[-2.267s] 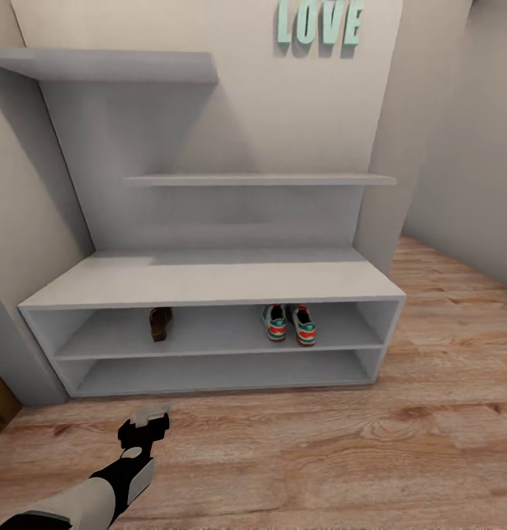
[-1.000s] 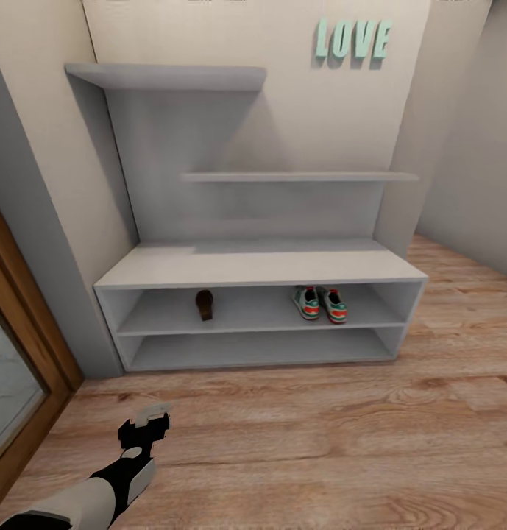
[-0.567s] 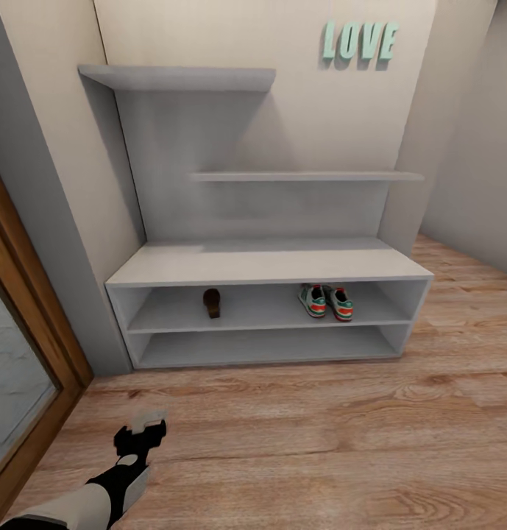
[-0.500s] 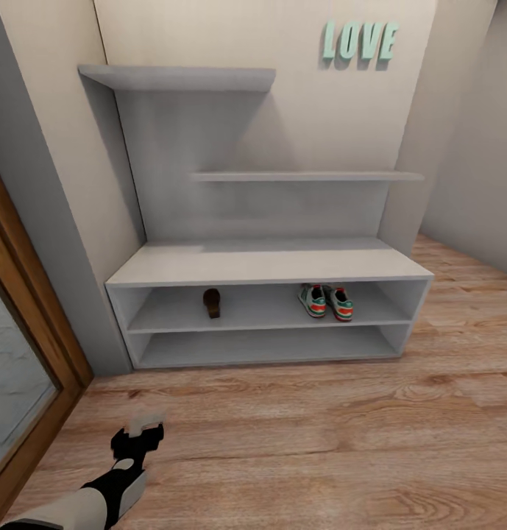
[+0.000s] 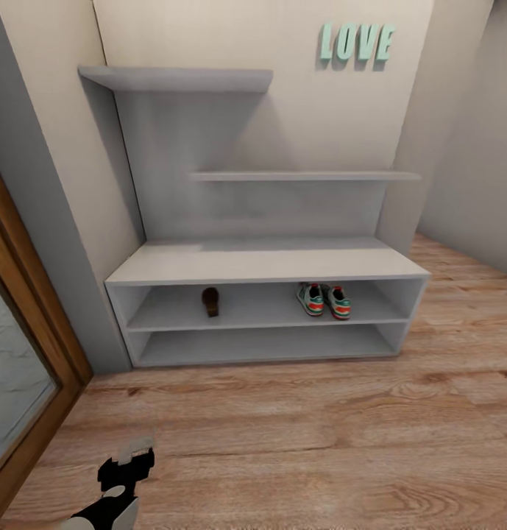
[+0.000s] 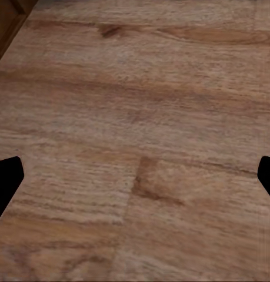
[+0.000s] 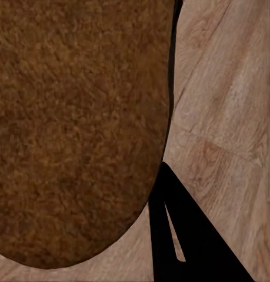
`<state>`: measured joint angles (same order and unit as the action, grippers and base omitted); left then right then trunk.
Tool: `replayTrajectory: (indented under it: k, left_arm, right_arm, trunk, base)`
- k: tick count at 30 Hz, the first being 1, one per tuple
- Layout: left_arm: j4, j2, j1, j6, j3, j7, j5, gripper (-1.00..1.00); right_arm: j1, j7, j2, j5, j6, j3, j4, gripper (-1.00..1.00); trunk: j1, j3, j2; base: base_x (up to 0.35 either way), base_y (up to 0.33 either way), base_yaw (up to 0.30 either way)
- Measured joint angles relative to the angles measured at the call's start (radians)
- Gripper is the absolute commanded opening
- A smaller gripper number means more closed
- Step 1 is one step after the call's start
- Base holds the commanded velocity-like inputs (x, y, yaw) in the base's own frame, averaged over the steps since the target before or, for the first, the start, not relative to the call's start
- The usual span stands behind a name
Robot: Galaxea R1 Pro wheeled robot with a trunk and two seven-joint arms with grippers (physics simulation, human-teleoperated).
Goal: Pick up the two gym shoes and the two sandals from the corridor floor and place them onto the hallstand (shoe rack) in the corridor, making sure they are on the rack and not on the floor. Arrange them so the two gym shoes are next to each other and the two sandals are next to each other.
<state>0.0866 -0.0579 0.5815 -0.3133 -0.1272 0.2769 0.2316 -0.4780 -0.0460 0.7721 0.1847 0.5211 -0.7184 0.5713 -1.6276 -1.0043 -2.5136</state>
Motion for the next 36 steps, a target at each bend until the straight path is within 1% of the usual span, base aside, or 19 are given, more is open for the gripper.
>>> replayTrajectory:
  k: [2,7,15,16,21,30,34,36]
  left_arm:
    - [-0.001,0.001,-0.011,0.0,0.0,0.0,0.0,1.0]
    - [-0.002,0.001,-0.04,0.0,0.0,0.001,0.0,1.0]
    - [-0.002,0.002,-0.085,0.0,-0.001,-0.001,-0.002,1.0]
    - [-0.002,0.002,-0.115,0.0,0.001,-0.001,0.0,1.0]
    - [-0.001,0.003,-0.117,0.0,-0.002,-0.001,-0.002,1.0]
    - [-0.002,0.003,-0.117,-0.001,-0.001,-0.004,-0.003,1.0]
    - [-0.005,-0.002,-0.119,-0.01,-0.001,-0.021,-0.006,1.0]
    - [-0.007,-0.009,-0.122,-0.034,0.0,-0.042,-0.006,1.0]
  right_arm:
    - [0.0,0.0,0.011,0.008,0.0,-0.009,0.0,-1.0]
    - [0.0,0.0,0.012,0.012,-0.001,-0.009,0.0,-1.0]
    - [0.0,0.0,0.012,0.012,-0.001,-0.009,0.0,-1.0]
    - [0.0,0.0,0.012,0.012,0.0,-0.009,0.0,-1.0]
    - [0.0,0.0,0.012,0.012,0.0,-0.009,0.0,-1.0]
    - [0.0,0.0,0.006,0.003,-0.001,-0.004,0.0,-1.0]
    - [0.0,0.0,0.005,-0.001,-0.001,-0.001,0.0,-1.0]
    - [0.0,0.0,0.005,-0.001,-0.001,-0.001,0.0,-1.0]
  trunk:
    - [0.0,0.0,0.0]
    - [0.0,0.0,0.0]
    - [0.001,0.0,0.0]
    - [0.001,0.0,0.0]
    - [0.001,0.0,0.0]
    - [0.0,0.0,0.0]
    - [0.0,0.0,0.0]
    - [0.0,0.0,0.0]
  base:
    - [-0.273,-0.179,0.0]
    - [-0.164,-0.045,0.0]
    - [0.011,-0.031,0.0]
    - [0.176,-0.172,0.0]
    - [0.182,-0.177,0.0]
    - [0.023,-0.022,0.0]
    - [0.0,0.0,0.0]
    - [0.0,0.0,0.0]
